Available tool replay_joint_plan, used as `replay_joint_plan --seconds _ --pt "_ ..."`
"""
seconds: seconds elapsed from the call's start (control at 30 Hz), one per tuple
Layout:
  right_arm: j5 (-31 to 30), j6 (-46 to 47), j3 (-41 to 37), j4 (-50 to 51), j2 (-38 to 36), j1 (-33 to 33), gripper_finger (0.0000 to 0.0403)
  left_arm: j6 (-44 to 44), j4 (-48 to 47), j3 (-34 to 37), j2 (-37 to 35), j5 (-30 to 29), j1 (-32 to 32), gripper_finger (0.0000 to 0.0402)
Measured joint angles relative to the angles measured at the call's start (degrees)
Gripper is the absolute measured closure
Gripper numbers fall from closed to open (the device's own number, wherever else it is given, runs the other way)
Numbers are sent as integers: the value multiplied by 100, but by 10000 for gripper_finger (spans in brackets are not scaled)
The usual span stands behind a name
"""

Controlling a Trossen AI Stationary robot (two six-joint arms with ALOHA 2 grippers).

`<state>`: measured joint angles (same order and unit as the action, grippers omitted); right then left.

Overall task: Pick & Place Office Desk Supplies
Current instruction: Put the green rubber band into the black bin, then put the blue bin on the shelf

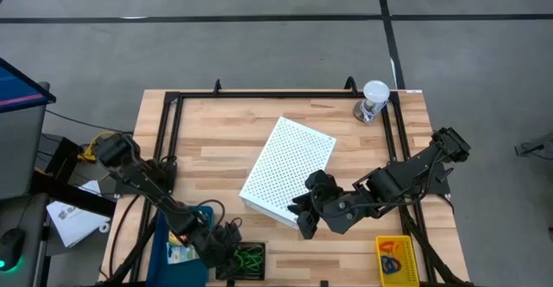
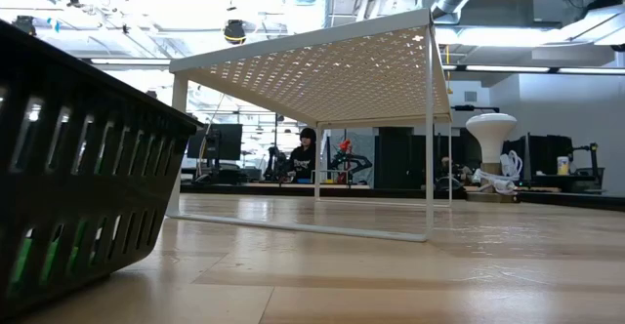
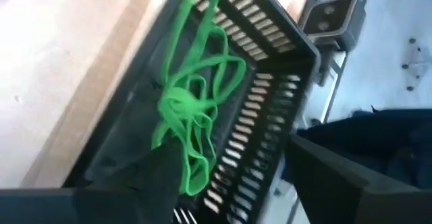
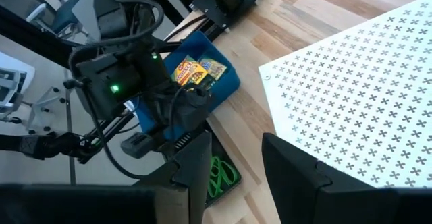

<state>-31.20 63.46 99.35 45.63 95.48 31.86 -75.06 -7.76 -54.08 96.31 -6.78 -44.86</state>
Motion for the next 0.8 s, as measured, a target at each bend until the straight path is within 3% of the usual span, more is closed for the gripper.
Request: replay_joint_plan --seconds 0.23,0.37,0.57,0.8 --pt "4 -2 -2 69 0 0 273 731 -177 -55 -408 821 -22 131" --pt "2 -17 -2 70 0 -2 273 730 -440 93 -932 134 17 132" --pt "0 -23 -2 70 0 -4 273 737 -682 253 -1420 -259 154 131" --pt "-102 -22 -1 70 0 34 273 1252 -91 259 -2017 -1680 157 131"
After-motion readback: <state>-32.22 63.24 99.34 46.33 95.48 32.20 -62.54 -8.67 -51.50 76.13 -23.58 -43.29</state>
